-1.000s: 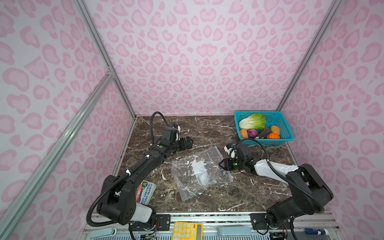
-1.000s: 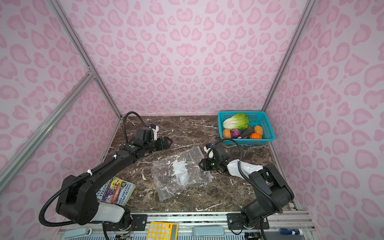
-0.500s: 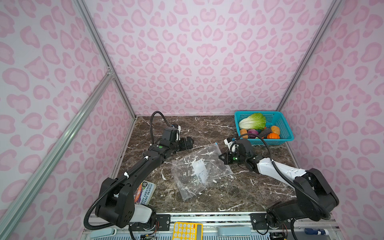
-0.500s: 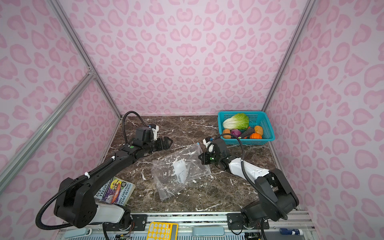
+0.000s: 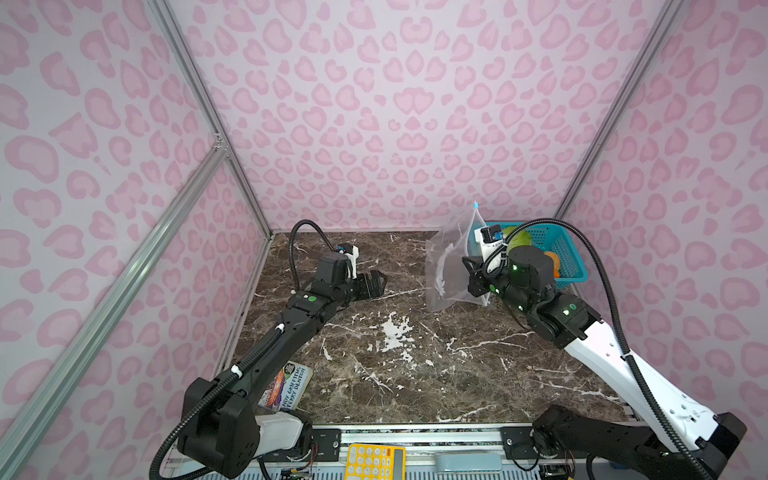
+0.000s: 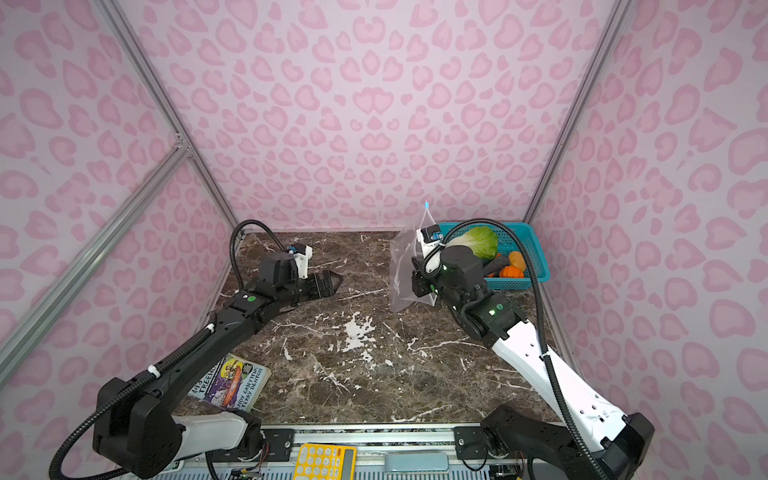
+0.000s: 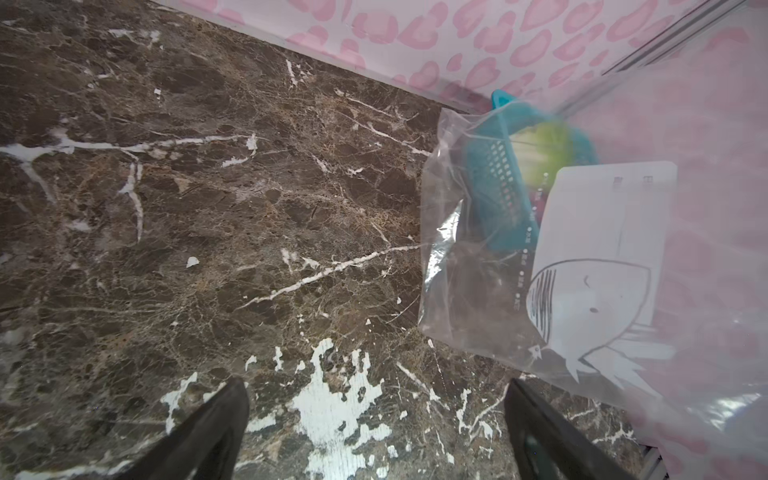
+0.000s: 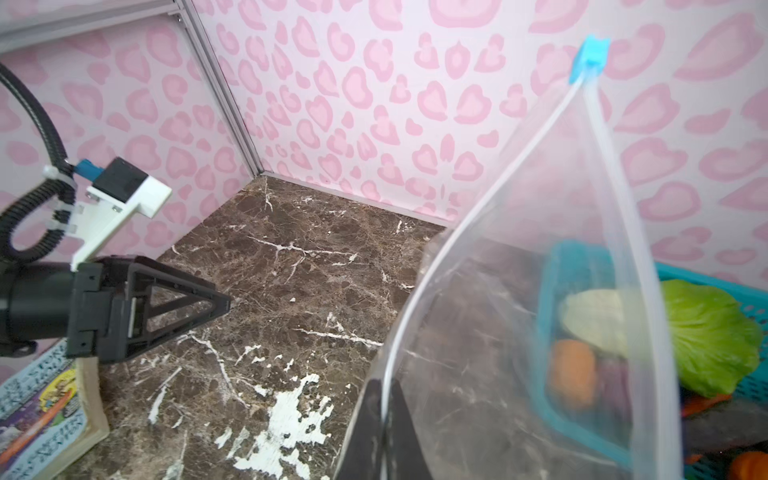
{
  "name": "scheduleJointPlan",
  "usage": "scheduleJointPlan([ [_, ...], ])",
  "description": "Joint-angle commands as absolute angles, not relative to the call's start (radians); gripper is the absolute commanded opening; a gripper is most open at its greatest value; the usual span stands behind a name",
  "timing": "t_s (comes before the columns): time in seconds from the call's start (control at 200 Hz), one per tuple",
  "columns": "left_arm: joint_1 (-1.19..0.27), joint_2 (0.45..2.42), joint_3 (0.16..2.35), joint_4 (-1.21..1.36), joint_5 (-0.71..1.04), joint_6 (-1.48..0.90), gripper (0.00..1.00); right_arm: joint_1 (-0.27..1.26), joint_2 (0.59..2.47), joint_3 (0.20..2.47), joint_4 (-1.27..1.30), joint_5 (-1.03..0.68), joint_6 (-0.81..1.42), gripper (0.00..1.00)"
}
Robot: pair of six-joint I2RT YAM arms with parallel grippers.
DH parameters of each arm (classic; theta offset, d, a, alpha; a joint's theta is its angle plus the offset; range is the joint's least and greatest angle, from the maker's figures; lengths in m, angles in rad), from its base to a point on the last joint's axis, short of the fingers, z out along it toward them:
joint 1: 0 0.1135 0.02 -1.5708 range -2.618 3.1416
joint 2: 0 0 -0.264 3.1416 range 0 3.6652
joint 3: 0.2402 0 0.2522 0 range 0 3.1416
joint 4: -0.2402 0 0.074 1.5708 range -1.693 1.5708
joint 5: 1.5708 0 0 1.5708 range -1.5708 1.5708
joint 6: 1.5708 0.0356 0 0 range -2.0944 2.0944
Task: Place the food in the zip-top bag and seal the zipper
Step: 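Grasp the bag's zipper edge with the right gripper and lift it upright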
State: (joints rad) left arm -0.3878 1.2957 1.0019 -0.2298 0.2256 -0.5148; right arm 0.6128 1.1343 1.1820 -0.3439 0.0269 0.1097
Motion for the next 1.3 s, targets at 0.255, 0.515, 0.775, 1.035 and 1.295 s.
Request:
scheduleJointPlan([
  [0.255, -0.387, 1.259, 0.987, -0.144, 0.372, -0.554, 0.97, 0.803, 1.381, 1.137, -0.282, 0.086, 0.05, 0.0],
  [0.515, -0.387, 1.261, 0.962, -0.067, 0.475, -0.598, 0.97, 0.862, 1.488, 1.172, -0.245, 0.085, 0.09, 0.0],
  [0.775, -0.387, 1.32, 0.954, -0.049, 0.505, -0.645, 0.98, 0.897, 1.5, 1.146, -0.149, 0.081, 0.126, 0.0],
  [1.035, -0.389, 1.347, 0.95, -0.046, 0.505, -0.661, 0.84, 0.936, 1.518, 1.129, -0.103, 0.079, 0.144, 0.0],
  [1.295, -0.389, 1.375, 0.958, -0.055, 0.509, -0.661, 0.38, 0.966, 1.549, 1.144, -0.101, 0.065, 0.148, 0.0],
])
